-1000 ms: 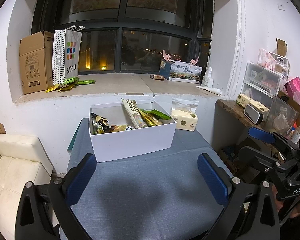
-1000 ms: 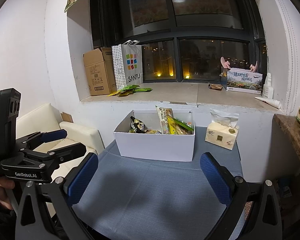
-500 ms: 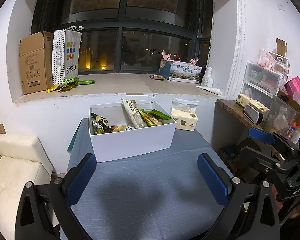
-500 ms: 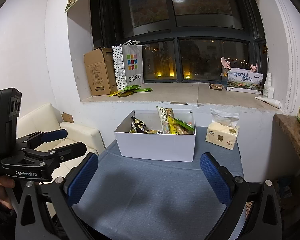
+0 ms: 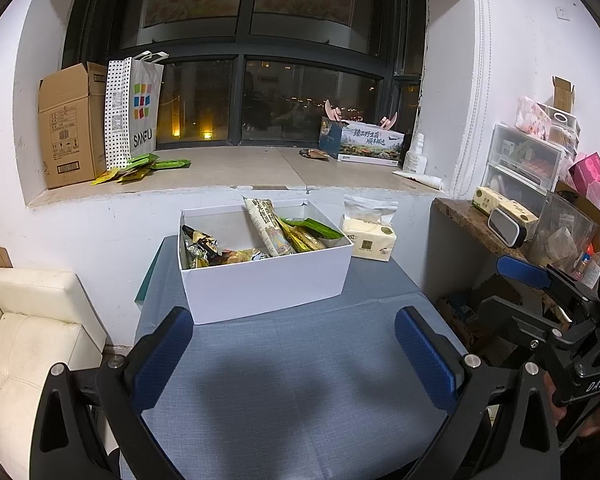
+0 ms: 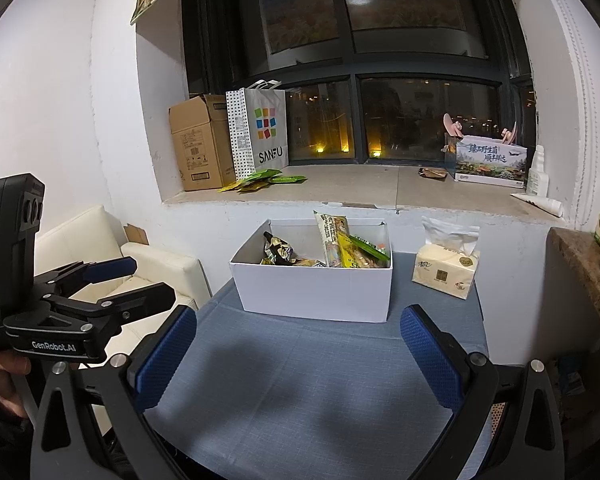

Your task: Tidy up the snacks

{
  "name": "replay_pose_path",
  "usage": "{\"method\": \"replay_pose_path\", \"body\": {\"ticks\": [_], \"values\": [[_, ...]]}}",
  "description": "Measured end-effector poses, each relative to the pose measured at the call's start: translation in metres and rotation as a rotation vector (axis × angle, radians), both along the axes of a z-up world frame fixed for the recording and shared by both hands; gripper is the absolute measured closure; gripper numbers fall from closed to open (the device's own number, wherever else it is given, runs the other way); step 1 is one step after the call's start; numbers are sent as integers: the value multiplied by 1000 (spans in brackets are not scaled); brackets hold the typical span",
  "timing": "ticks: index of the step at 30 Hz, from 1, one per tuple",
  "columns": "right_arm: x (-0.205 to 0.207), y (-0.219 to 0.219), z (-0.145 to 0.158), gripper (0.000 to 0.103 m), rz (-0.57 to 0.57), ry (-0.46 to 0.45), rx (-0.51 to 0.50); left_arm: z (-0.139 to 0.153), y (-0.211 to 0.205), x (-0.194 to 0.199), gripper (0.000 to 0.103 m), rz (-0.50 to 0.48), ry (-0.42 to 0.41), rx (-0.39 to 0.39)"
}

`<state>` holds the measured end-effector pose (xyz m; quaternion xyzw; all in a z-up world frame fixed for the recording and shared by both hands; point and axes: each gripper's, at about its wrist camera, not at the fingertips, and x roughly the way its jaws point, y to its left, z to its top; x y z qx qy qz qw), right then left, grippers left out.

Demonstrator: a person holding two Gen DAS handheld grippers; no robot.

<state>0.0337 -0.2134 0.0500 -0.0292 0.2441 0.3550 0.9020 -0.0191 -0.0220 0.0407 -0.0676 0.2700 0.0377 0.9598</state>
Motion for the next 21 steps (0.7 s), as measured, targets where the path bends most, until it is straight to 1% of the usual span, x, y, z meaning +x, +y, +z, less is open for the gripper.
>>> {"method": "replay_pose_path", "body": {"ticks": [21], "values": [[0, 1, 0, 0, 1, 1, -1, -1, 1, 1, 0, -7, 1, -3]]}}
